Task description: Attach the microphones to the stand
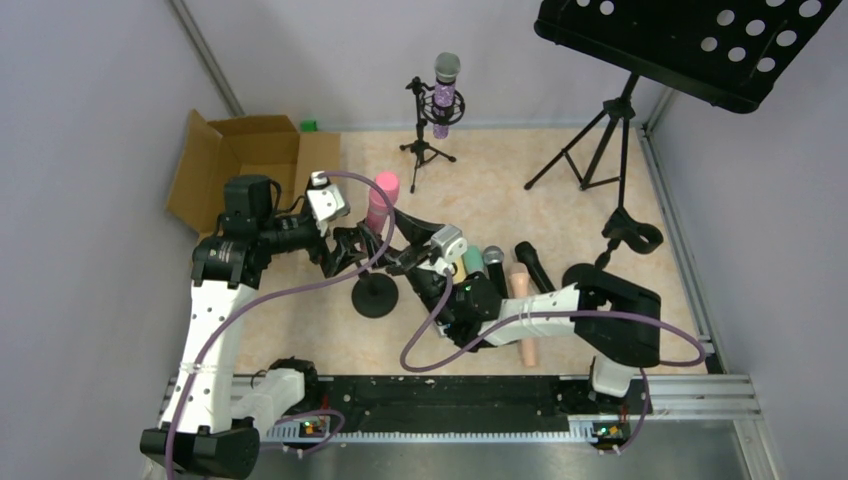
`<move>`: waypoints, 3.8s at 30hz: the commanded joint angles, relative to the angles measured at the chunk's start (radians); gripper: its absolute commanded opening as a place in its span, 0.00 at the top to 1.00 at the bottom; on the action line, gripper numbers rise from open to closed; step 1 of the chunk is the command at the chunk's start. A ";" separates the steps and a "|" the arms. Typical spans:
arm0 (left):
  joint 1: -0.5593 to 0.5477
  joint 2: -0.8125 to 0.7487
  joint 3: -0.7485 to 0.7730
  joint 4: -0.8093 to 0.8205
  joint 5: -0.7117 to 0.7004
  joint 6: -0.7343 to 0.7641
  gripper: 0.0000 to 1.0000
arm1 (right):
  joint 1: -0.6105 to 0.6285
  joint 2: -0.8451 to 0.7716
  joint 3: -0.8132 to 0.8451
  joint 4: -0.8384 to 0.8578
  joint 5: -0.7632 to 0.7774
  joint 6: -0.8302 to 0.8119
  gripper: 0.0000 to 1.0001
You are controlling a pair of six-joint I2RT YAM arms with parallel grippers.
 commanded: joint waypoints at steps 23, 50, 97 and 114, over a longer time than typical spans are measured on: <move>0.004 -0.050 0.096 -0.102 -0.027 0.094 0.01 | -0.243 -0.381 -0.237 -0.495 -0.632 0.122 0.12; 0.004 -0.151 0.179 -0.133 -0.028 -0.067 0.01 | -0.366 -0.191 0.020 -0.730 -0.972 0.102 0.29; 0.056 -0.144 -0.035 0.179 -0.305 -0.158 0.01 | -0.498 0.739 1.173 -0.553 -0.231 -0.019 1.00; 0.074 -0.113 -0.056 0.191 -0.297 -0.136 0.01 | -0.540 0.925 1.480 -0.453 -0.254 0.003 1.00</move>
